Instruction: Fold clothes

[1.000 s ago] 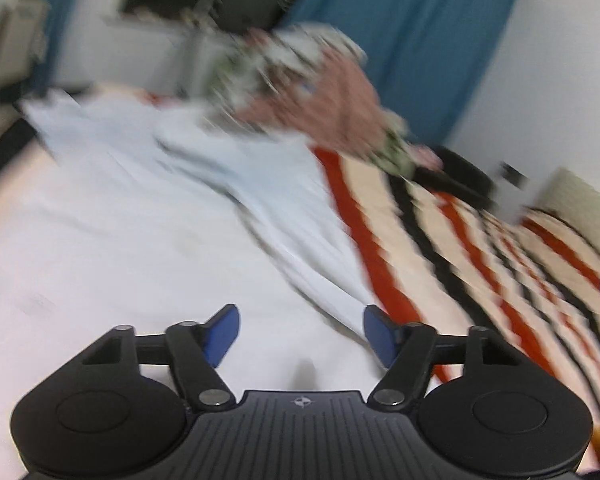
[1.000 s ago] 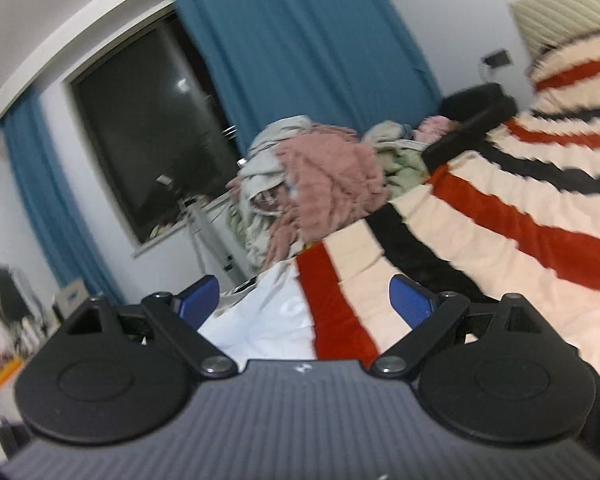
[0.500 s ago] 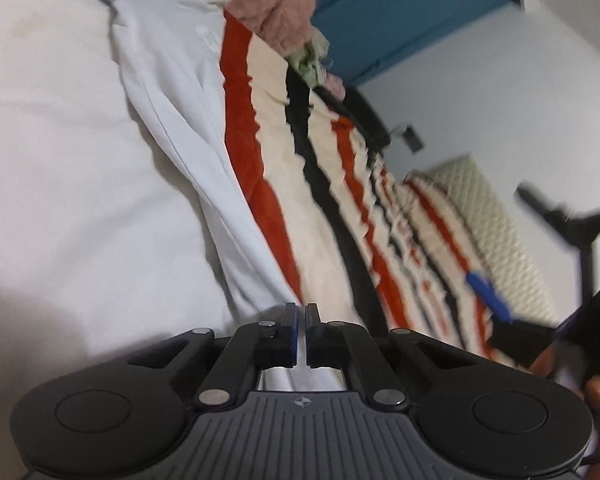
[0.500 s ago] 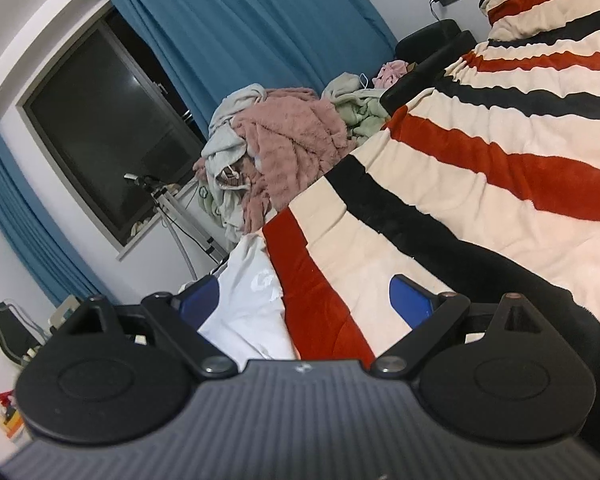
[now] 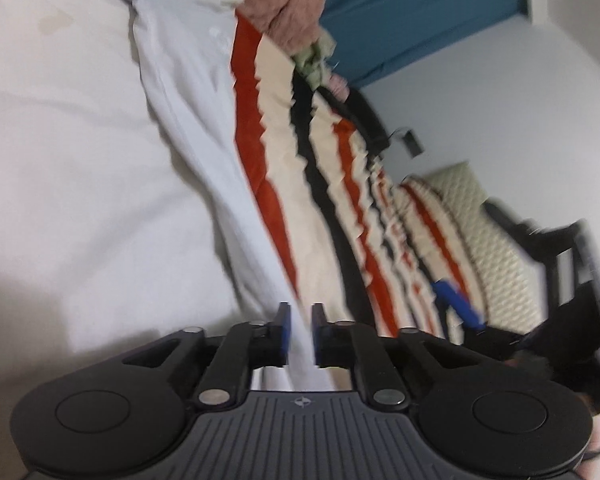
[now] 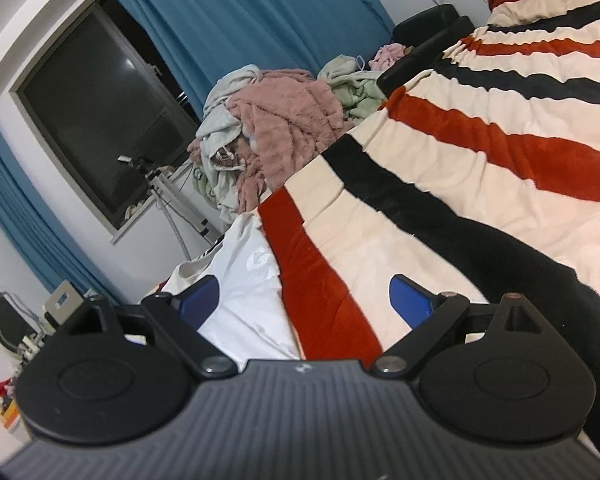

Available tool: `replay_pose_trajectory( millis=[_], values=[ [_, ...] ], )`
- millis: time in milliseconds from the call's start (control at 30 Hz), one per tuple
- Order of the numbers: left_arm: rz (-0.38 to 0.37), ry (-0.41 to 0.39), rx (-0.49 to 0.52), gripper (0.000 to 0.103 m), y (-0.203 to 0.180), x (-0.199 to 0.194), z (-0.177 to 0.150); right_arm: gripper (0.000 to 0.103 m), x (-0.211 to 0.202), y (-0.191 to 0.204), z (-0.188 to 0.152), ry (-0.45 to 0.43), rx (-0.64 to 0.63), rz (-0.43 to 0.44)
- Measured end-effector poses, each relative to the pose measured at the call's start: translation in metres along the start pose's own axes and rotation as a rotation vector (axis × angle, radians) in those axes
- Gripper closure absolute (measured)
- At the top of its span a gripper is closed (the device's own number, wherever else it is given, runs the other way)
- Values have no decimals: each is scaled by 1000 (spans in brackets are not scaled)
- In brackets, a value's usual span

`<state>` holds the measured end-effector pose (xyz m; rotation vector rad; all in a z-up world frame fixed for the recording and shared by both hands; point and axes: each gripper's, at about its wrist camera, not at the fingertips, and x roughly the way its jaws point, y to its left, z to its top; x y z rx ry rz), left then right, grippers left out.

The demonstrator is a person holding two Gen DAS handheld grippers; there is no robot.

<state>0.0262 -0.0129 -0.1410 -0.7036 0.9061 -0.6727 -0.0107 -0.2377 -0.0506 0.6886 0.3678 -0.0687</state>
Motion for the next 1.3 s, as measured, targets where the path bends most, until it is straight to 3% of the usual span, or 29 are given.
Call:
replay_pose_trajectory(
  millis=[67,133,267,367,433,700,967,1100,1300],
  values=[
    [11,0,-6,80,4,7,4,10,1,2,-2,8,-8,-2],
    [26,-8,-12,63,7,13,8,10,2,4,-4,16,-16,-4],
    [-1,-6,-36,63,13,21,17,10,6,5,-7,31,-25,-14],
    [1,2,-32,77,16,28,22,10,10,5,-10,43,-31,-24],
    [5,1,-43,96,19,29,23,10,12,5,-11,51,-35,-31],
    [-55,-34,-123,98,24,-15,28,10,18,0,-15,68,-26,-82],
    [1,-57,-184,98,37,-80,47,10,18,3,-18,85,-39,-76],
    [88,-71,-197,97,46,-100,54,10,19,5,-21,101,-43,-70],
    [333,-48,-76,95,42,-102,56,10,20,14,-28,127,-70,-44]
  ],
)
